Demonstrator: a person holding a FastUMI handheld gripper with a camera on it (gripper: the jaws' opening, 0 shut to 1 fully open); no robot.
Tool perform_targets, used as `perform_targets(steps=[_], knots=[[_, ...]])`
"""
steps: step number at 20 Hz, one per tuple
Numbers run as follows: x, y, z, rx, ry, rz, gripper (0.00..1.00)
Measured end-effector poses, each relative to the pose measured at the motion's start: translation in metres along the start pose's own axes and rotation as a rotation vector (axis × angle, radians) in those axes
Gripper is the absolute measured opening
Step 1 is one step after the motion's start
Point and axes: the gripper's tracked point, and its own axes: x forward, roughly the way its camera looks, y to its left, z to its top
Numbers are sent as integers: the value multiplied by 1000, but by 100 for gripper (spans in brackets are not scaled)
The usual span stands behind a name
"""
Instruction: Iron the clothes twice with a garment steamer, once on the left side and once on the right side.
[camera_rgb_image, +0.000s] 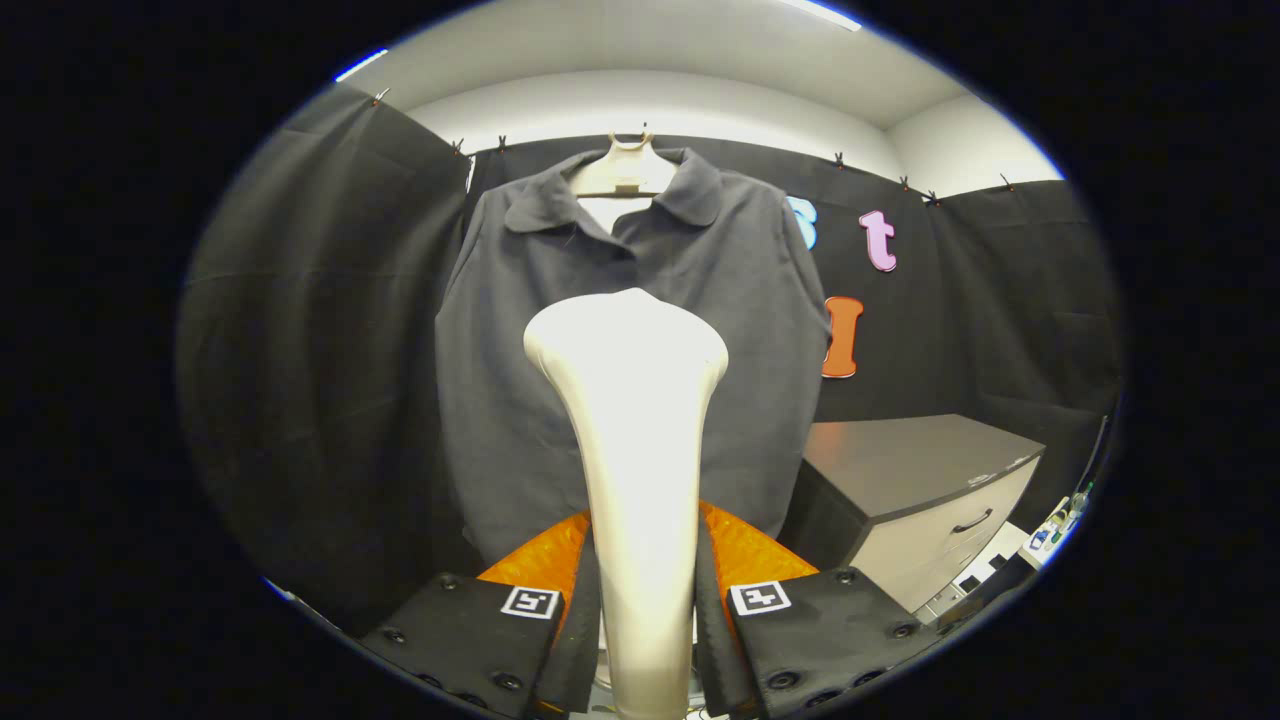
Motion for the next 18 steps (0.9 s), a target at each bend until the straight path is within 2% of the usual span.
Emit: perform_targets(steps=[10,18], knots=[[-76,-81,48,23,-121,-83,48],[-112,-92,56,17,-124,-29,48]])
